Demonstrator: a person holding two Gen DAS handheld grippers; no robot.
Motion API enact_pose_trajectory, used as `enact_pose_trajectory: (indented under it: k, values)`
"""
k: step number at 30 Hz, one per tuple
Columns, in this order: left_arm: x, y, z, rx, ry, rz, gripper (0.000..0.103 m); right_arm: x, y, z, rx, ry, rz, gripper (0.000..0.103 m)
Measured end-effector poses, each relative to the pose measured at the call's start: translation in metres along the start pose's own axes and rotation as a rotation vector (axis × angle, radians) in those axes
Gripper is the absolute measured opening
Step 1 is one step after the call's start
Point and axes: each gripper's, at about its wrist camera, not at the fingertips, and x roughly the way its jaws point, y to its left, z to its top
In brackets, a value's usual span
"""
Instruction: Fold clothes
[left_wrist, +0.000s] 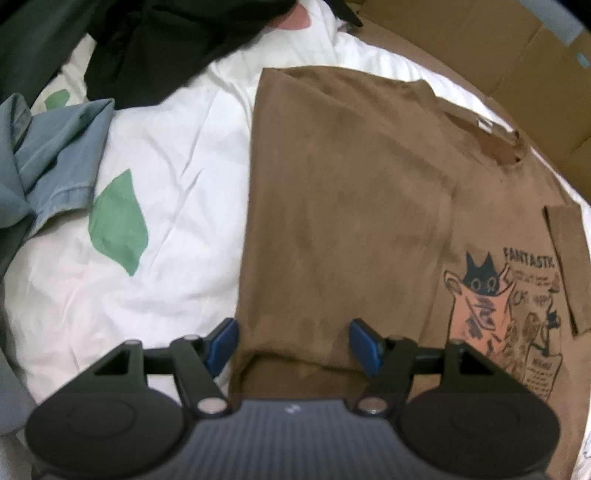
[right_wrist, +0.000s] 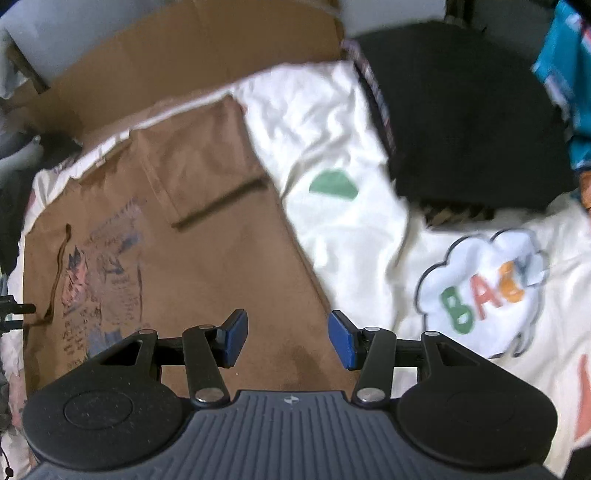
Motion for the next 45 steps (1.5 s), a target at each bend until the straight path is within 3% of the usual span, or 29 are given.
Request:
enact_pose_trajectory:
  k: [7, 12, 16, 23, 26, 33, 40, 45]
  values:
    - [-0.013, 0.011, -0.022, -0.007, 0.051, 0.071, 0.07, 0.055, 0.004, 0.005, -0.092, 0.089, 0.067, 0.056]
    - [-0.042, 0.024, -0.045, 0.001, 0.106, 0.142, 0.07, 0.073, 0.01, 0.005, -0.123, 0.13, 0.124, 0.056]
    - [-0.067, 0.029, -0.057, 0.033, 0.097, 0.182, 0.07, 0.079, 0.017, 0.004, -0.169, 0.151, 0.137, 0.056]
    - [-0.071, 0.028, -0.077, 0.036, 0.118, 0.162, 0.069, 0.069, 0.016, 0.0, -0.203, 0.158, 0.152, 0.056]
    - [-0.069, 0.029, -0.09, 0.03, 0.181, 0.127, 0.06, 0.058, 0.006, -0.006, -0.198, 0.158, 0.131, 0.056]
    - [-0.068, 0.03, -0.12, 0.075, 0.305, 0.116, 0.059, 0.045, -0.027, -0.011, -0.152, 0.161, 0.063, 0.056]
    - [-0.051, 0.033, -0.154, 0.07, 0.42, 0.063, 0.042, 0.037, -0.037, -0.018, -0.173, 0.165, 0.031, 0.056]
    - [-0.045, 0.038, -0.167, 0.04, 0.468, 0.03, 0.041, 0.035, -0.041, -0.028, -0.168, 0.203, 0.027, 0.056]
